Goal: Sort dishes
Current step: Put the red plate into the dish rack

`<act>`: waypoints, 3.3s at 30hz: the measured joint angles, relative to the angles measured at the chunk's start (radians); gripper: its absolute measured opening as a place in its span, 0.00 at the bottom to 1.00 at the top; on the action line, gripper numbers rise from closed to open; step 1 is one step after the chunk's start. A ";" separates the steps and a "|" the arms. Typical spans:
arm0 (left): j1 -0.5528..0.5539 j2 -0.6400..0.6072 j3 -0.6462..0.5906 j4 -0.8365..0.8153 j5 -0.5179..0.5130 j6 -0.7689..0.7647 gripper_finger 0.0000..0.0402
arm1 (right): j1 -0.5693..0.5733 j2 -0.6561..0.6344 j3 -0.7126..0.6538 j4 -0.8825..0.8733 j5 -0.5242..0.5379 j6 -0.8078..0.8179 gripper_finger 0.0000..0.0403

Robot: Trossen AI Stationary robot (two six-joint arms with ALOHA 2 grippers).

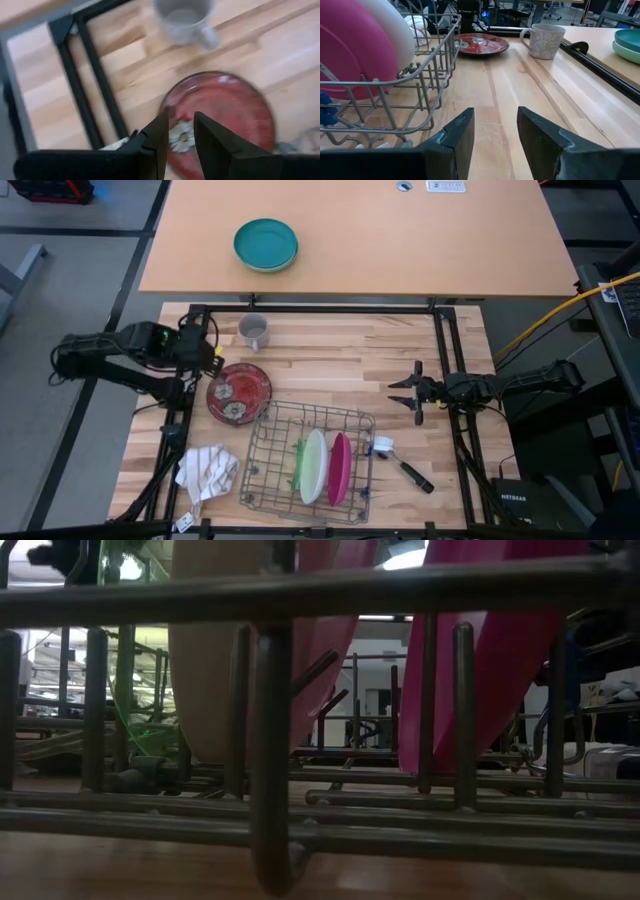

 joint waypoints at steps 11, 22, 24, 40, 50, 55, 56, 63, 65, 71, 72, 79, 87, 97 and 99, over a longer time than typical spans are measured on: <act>0.321 -0.047 -0.278 0.213 0.289 0.281 0.20 | 0.000 0.000 0.000 -0.002 -0.003 0.000 0.38; 0.644 0.004 -0.493 0.456 0.445 0.515 0.20 | 0.000 0.000 0.000 -0.003 -0.021 0.000 0.38; 0.689 0.018 -0.506 0.468 0.451 0.547 0.20 | 0.000 0.000 0.000 -0.004 -0.029 0.000 0.38; 0.879 0.172 -0.513 0.536 0.629 0.801 0.21 | 0.000 0.000 0.000 -0.006 -0.050 0.000 0.38; 0.917 0.284 -0.513 0.535 0.652 0.885 0.37 | 0.000 0.000 0.000 -0.012 -0.110 0.000 0.38; 0.936 0.326 -0.513 0.536 0.652 0.930 0.44 | 0.000 0.000 0.000 -0.010 -0.110 0.000 0.38; 0.939 0.335 -0.512 0.537 0.653 0.932 0.45 | 0.000 0.000 0.000 -0.010 -0.110 0.000 0.38; 0.976 0.389 -0.512 0.537 0.661 0.940 0.43 | 0.000 0.000 0.000 -0.009 -0.110 0.000 0.38; 0.988 0.401 -0.512 0.539 0.683 0.954 0.42 | 0.000 0.000 0.000 -0.008 -0.110 0.000 0.38; 1.000 0.415 -0.512 0.543 0.730 0.973 0.39 | 0.000 0.000 0.000 -0.008 -0.119 0.000 0.38; 1.000 0.415 -0.512 0.543 0.731 0.974 0.39 | 0.000 0.000 0.000 -0.007 -0.120 0.000 0.38; 1.000 0.415 -0.518 0.546 0.741 0.974 0.34 | 0.000 0.000 0.000 -0.007 -0.120 0.000 0.38; 0.998 0.414 -0.596 0.595 0.785 0.898 0.32 | 0.000 0.000 0.000 -0.007 -0.121 0.000 0.38; 0.998 0.413 -0.596 0.619 0.791 0.880 0.28 | 0.000 0.000 0.000 -0.007 -0.121 0.000 0.38; 0.998 0.413 -0.596 0.623 0.801 0.888 0.24 | 0.000 0.000 0.000 -0.007 -0.121 0.000 0.38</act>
